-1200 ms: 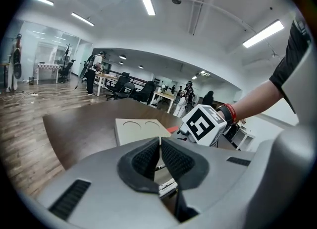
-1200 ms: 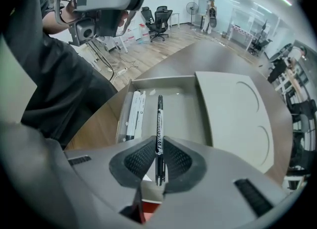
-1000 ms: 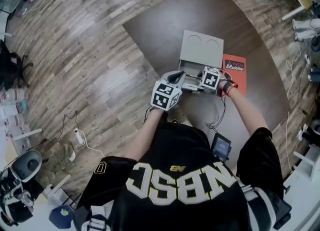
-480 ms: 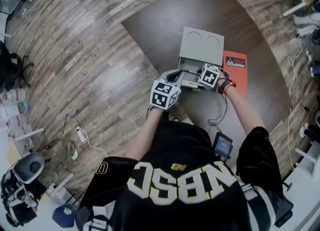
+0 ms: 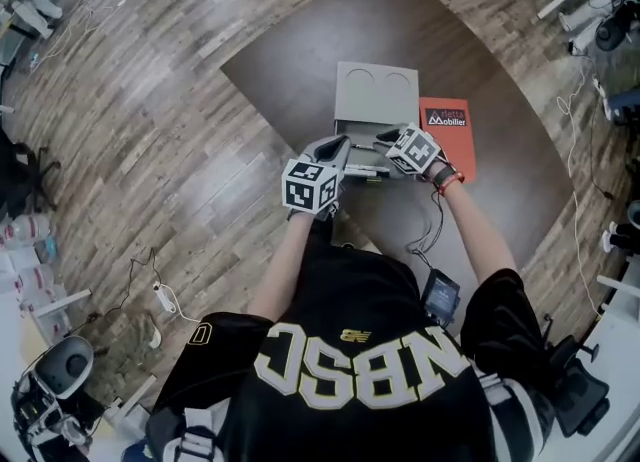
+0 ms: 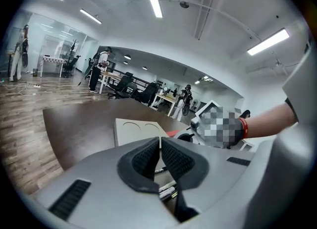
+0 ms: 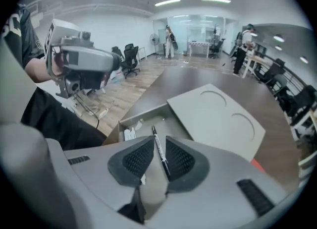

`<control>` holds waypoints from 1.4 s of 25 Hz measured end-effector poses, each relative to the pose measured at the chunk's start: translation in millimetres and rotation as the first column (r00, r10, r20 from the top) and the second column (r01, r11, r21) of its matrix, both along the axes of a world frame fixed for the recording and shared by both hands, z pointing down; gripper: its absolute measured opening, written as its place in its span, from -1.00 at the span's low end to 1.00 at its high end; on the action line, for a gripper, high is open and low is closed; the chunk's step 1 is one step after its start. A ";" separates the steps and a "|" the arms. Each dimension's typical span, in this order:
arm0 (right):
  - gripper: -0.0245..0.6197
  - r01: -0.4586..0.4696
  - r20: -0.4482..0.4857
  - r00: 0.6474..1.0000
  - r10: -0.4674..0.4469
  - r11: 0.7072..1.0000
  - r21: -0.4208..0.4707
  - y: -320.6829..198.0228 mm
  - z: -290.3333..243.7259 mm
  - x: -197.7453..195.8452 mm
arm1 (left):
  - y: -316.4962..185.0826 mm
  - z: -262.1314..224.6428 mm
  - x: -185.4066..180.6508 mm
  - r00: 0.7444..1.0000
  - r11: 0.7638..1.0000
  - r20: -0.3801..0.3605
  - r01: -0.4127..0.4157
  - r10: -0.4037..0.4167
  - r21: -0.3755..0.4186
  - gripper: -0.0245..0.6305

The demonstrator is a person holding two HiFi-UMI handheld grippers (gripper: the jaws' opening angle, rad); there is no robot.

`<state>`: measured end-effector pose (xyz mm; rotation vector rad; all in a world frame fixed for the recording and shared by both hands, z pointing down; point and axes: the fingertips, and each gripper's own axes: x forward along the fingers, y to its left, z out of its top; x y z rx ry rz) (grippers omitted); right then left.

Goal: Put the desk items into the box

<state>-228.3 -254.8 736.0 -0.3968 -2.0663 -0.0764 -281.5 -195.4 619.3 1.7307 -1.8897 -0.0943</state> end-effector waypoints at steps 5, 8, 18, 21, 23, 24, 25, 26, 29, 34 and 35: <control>-0.70 -0.269 0.226 0.936 0.272 0.962 -0.042 -28.0 -59.7 1.6 | -15.0 -29.4 -5.0 0.999 0.998 0.038 -0.013 0.011 0.058 -0.85; -0.75 -0.422 0.343 0.841 0.419 0.904 -0.071 -44.8 -93.7 13.0 | -21.3 -45.6 -3.3 0.995 0.997 0.099 -0.019 0.011 0.078 -0.85; -0.90 -0.683 0.544 0.497 0.676 0.691 -0.236 -57.7 -179.4 79.3 | -30.3 -110.9 29.9 0.960 0.979 0.276 -0.015 -0.042 0.201 -0.85; -0.90 -0.711 0.582 0.422 0.695 0.652 -0.264 -56.6 -196.0 103.7 | -23.2 -123.3 42.6 0.952 0.972 0.299 -0.007 -0.065 0.236 -0.85; -0.90 -0.724 0.599 0.392 0.698 0.636 -0.267 -55.0 -203.9 119.0 | -17.2 -128.5 46.9 0.950 0.968 0.303 0.004 -0.083 0.251 -0.85; -0.90 -0.729 0.607 0.387 0.695 0.633 -0.261 -53.5 -206.8 124.9 | -14.2 -130.2 47.9 0.949 0.967 0.303 0.010 -0.090 0.256 -0.85; -0.90 -0.731 0.613 0.385 0.690 0.633 -0.253 -51.5 -209.2 129.8 | -11.2 -131.6 48.5 0.948 0.965 0.303 0.016 -0.098 0.260 -0.85; -0.90 -0.732 0.618 0.386 0.685 0.635 -0.247 -48.8 -211.0 133.7 | -8.1 -132.8 49.2 0.948 0.965 0.301 0.023 -0.105 0.263 -0.85; -0.90 -0.720 0.618 0.394 0.680 0.646 -0.253 -36.5 -212.3 139.8 | 0.9 -134.9 53.8 0.947 0.962 0.299 0.039 -0.122 0.269 -0.85; -0.90 -0.691 0.612 0.427 0.666 0.676 -0.254 -15.4 -208.9 135.6 | 8.2 -135.0 64.8 0.948 0.961 0.295 0.037 -0.121 0.274 -0.85; -0.90 -0.686 0.612 0.432 0.663 0.682 -0.254 -11.9 -209.0 135.0 | 9.1 -135.2 67.8 0.948 0.961 0.296 0.034 -0.118 0.274 -0.85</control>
